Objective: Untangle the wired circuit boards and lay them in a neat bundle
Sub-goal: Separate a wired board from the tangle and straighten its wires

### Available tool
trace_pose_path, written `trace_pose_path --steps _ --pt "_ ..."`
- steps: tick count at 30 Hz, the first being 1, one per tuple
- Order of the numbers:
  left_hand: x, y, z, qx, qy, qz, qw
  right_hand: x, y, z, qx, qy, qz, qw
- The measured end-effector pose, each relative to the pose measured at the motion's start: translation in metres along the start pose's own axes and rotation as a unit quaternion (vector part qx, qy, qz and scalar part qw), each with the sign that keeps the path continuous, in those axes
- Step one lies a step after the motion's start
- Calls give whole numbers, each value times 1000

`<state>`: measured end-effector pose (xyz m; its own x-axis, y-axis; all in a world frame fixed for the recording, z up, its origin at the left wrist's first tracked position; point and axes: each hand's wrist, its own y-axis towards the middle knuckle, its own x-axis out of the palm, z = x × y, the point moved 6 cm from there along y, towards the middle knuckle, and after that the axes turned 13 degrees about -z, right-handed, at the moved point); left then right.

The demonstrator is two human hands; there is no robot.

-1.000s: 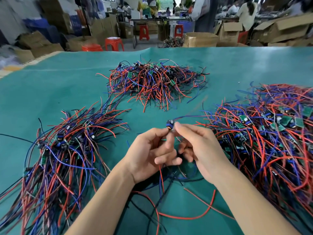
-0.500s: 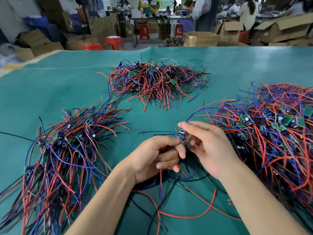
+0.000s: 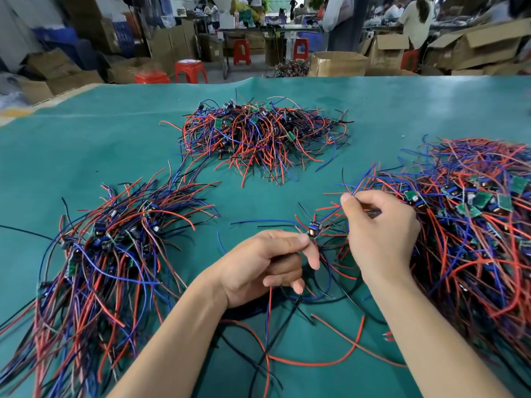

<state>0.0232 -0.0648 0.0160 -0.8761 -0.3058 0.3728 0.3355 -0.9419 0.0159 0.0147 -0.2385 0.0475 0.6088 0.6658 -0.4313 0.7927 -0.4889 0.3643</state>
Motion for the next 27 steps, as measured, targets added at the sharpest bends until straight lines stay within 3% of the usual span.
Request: trace_pose_path --steps 5,7,11,13,15,17,21,27 --pt "1 0 1 3 17 -11 1000 -23 5 1 7 -14 76 997" --pt "1 1 0 5 15 -10 1000 -24 7 5 49 134 68 987" --pt "-4 1 -1 17 -8 19 1000 -33 7 17 128 384 99 909" --pt "-7 0 -2 21 -23 43 999 -36 5 20 146 419 114 889" --pt "-8 0 -2 22 -35 61 997 -33 1 15 122 390 115 905" --pt "-9 0 -1 29 -42 75 996 -15 -6 2 84 346 53 933" --pt "-6 0 2 49 -44 70 995 38 -30 -22 38 203 -206 956" --pt "-7 1 0 37 -18 72 997 41 -34 -36 -65 170 -262 948"
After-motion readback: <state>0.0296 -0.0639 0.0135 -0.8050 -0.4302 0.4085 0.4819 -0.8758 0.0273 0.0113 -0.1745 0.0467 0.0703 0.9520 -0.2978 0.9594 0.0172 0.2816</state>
